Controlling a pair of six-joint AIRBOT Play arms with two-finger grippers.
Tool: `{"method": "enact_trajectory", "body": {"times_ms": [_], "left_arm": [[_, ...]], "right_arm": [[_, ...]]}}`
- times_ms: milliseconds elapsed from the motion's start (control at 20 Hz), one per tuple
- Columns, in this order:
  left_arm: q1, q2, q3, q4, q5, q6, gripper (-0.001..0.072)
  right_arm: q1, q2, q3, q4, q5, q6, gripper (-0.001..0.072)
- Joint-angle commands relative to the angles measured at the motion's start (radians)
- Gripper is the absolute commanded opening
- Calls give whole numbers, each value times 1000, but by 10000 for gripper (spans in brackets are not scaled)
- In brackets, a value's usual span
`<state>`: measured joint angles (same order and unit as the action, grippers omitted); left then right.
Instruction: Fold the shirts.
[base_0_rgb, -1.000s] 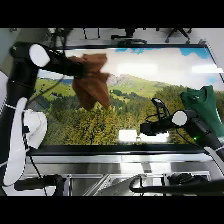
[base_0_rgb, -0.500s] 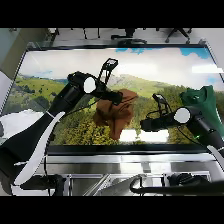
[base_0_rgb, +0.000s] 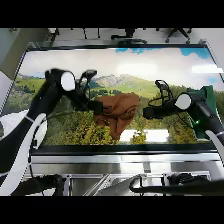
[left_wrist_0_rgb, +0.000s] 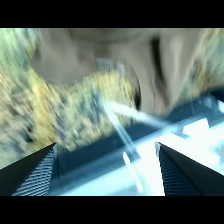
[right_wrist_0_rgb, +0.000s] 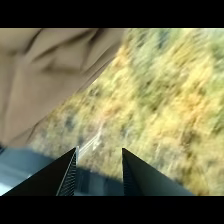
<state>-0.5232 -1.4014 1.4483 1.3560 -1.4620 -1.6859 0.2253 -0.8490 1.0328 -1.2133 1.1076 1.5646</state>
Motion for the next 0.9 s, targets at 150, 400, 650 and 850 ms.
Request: {"method": "enact_trajectory", "body": {"times_ms": [150, 400, 650, 850], "left_arm": [[-215, 147, -525, -117, 539, -100, 714], [-228, 4, -560, -199, 695, -93, 714], [-143, -134, -454, -197, 651, -83, 441], [-84, -141, -428, -198, 578, 8, 28]], "right_arm": [[-120, -307, 215, 152, -11, -240, 526], [-120, -559, 380, 267, -13, -283, 525], [-120, -706, 473, 414, -92, -377, 520], [-120, -737, 482, 450, -138, -429, 147]]}}
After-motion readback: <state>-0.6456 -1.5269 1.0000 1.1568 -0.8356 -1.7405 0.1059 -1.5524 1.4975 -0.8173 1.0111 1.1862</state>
